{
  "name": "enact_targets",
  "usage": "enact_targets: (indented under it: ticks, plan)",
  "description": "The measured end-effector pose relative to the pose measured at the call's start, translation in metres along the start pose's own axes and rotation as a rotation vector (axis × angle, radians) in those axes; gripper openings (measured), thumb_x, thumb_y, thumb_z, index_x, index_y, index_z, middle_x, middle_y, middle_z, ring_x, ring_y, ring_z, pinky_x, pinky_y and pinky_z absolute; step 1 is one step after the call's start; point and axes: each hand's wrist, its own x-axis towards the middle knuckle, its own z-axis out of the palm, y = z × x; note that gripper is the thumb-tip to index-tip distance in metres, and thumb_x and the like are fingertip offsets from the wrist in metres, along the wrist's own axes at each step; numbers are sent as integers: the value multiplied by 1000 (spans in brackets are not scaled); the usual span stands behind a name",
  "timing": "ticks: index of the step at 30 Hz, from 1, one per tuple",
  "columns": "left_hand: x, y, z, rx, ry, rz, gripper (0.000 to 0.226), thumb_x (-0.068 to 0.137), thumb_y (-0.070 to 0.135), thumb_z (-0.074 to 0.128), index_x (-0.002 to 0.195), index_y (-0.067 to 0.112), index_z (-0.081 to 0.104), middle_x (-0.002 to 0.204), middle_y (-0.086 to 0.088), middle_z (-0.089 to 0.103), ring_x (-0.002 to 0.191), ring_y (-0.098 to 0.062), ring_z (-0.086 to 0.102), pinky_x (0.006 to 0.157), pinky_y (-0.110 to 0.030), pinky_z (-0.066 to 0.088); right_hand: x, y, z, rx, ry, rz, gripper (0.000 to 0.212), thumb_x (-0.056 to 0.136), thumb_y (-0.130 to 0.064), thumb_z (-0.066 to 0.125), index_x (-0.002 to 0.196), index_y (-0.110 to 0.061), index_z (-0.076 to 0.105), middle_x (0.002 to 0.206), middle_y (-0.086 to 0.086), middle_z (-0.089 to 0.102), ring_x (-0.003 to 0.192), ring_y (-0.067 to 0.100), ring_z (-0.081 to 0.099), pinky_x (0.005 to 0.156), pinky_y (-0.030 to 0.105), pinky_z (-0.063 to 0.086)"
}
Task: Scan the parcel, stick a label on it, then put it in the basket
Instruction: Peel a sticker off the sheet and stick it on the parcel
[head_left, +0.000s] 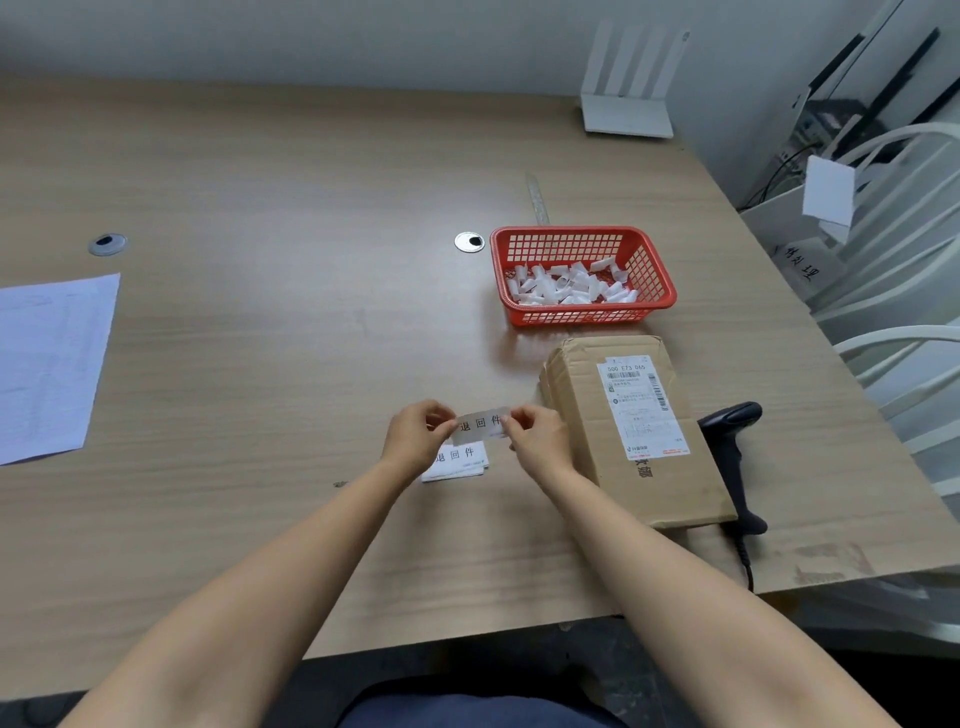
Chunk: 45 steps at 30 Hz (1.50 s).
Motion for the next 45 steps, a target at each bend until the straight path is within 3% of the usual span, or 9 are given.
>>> enact_targets:
  ticks: [6, 10, 12, 14, 16, 20, 24, 30, 45]
  plan:
    - [-5, 56, -9, -278, -141, 92, 19, 80, 0, 66, 98, 7, 65, 72, 0, 58, 64, -13, 53, 60, -19, 46, -3, -31, -59, 141, 127, -101, 16, 88, -12, 56, 97, -3, 65, 77, 5, 60, 54, 7, 53, 49, 5, 42]
    - [-14, 101, -8, -489, -146, 127, 16, 81, 0, 65, 77, 15, 62, 76, -4, 62, 67, -13, 56, 62, -21, 48, -5, -52, -92, 218, 241, -167, 11, 87, -13, 57, 95, -11, 64, 84, 4, 64, 68, 15, 58, 65, 25, 50]
    - [-18, 120, -7, -546, -133, 145, 17, 82, 2, 65, 74, 16, 60, 78, -4, 65, 68, -12, 60, 60, -19, 51, -10, -61, -106, 151, 396, -252, 26, 83, -14, 63, 109, -11, 58, 96, 3, 60, 85, 16, 59, 73, 18, 49]
    - [-24, 139, -6, -623, -130, 152, 15, 82, 3, 65, 75, 14, 59, 80, -4, 66, 69, -12, 63, 58, -16, 53, -16, -68, -118, -55, 628, -477, 33, 78, -15, 68, 110, -11, 58, 108, 10, 57, 101, 24, 55, 86, 23, 44]
    - [-31, 154, -4, -680, -153, 152, 10, 82, 5, 65, 79, 13, 60, 83, -5, 67, 73, -16, 65, 58, -16, 55, -21, -74, -126, -245, 721, -685, 20, 77, -20, 67, 96, -14, 67, 108, 13, 63, 103, 31, 55, 88, 33, 44]
    - [-44, 173, 2, -778, -227, 160, 9, 84, 6, 61, 83, 15, 63, 86, -5, 68, 80, -18, 66, 71, -23, 54, -26, -77, -130, -285, 632, -827, 19, 79, -24, 61, 88, -13, 73, 102, 10, 73, 104, 31, 61, 91, 41, 46]
    - [-48, 180, 7, -859, -294, 170, 12, 85, 3, 59, 84, 14, 64, 84, -4, 70, 75, -15, 70, 72, -23, 58, -30, -76, -136, -164, 554, -791, 23, 81, -24, 61, 96, -12, 73, 98, 7, 75, 98, 24, 66, 89, 48, 51]
    - [-51, 184, 12, -957, -390, 177, 21, 86, -4, 54, 78, 10, 67, 63, 3, 75, 64, -10, 73, 62, -17, 60, -36, -79, -148, -33, 474, -792, 25, 82, -21, 62, 100, -5, 71, 99, 12, 74, 93, 15, 68, 85, 29, 56]
    - [-54, 192, 17, -595, -391, 389, 21, 94, 14, 45, 81, 16, 62, 83, 0, 65, 72, -5, 68, 59, -12, 55, -37, -79, -154, 2, 455, -817, 29, 84, -20, 58, 104, -2, 68, 101, 15, 73, 94, 21, 69, 82, 35, 59]
